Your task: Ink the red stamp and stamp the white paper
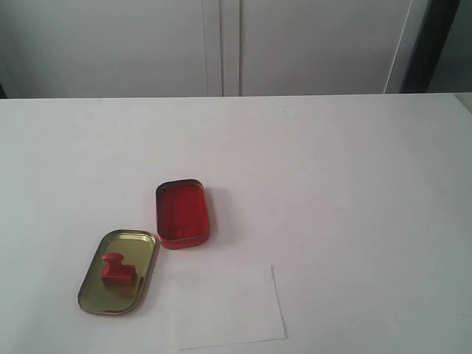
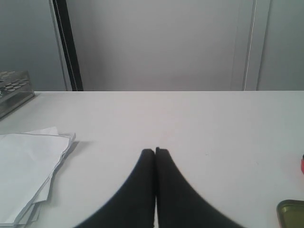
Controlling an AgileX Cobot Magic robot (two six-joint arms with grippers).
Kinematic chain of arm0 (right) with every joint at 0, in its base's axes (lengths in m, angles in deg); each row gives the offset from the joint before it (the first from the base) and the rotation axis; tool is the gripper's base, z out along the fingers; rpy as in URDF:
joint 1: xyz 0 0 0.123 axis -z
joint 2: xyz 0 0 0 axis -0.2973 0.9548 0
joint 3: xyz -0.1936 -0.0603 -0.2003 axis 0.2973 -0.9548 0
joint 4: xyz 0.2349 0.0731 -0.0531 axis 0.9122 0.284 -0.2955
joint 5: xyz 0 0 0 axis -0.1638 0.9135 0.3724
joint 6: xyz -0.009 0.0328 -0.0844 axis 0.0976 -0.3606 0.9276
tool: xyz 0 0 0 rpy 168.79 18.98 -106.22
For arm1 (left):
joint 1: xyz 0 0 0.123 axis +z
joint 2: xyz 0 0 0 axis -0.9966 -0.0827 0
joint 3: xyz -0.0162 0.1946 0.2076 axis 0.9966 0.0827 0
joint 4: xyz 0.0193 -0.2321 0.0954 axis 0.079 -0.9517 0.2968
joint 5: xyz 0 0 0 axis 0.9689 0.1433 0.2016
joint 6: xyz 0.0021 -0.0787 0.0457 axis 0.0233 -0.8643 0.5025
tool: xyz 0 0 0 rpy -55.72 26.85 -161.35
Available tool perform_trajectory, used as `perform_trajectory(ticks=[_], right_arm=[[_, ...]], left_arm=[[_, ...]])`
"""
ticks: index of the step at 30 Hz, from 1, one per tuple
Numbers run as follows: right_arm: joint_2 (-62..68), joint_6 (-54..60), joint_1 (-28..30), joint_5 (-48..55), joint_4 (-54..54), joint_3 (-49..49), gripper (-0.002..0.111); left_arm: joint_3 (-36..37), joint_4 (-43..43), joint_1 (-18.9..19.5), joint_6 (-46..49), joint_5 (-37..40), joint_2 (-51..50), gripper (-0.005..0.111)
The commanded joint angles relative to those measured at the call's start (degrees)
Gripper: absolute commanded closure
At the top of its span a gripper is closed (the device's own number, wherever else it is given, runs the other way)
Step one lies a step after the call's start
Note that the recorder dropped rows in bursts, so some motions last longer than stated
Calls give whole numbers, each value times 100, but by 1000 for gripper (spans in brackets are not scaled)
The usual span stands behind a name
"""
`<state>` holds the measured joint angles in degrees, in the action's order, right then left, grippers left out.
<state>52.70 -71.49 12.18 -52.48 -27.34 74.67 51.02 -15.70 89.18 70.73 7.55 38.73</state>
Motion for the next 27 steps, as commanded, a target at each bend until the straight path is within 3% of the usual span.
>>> perform_trajectory(ticks=[1, 9, 15, 27], right_arm=[[-27, -45, -2, -75, -2, -6, 108], [-27, -45, -2, -75, -2, -6, 108], [-27, -45, -2, -75, -2, -6, 108], [-27, -45, -2, -75, -2, -6, 108]], left_arm=[[21, -75, -3, -31, -18, 23, 107], [-36, -289, -3, -31, 321, 23, 107], [-783, -190, -3, -4, 1041, -104, 107], [-2598, 125, -3, 313, 2166, -1725, 107]])
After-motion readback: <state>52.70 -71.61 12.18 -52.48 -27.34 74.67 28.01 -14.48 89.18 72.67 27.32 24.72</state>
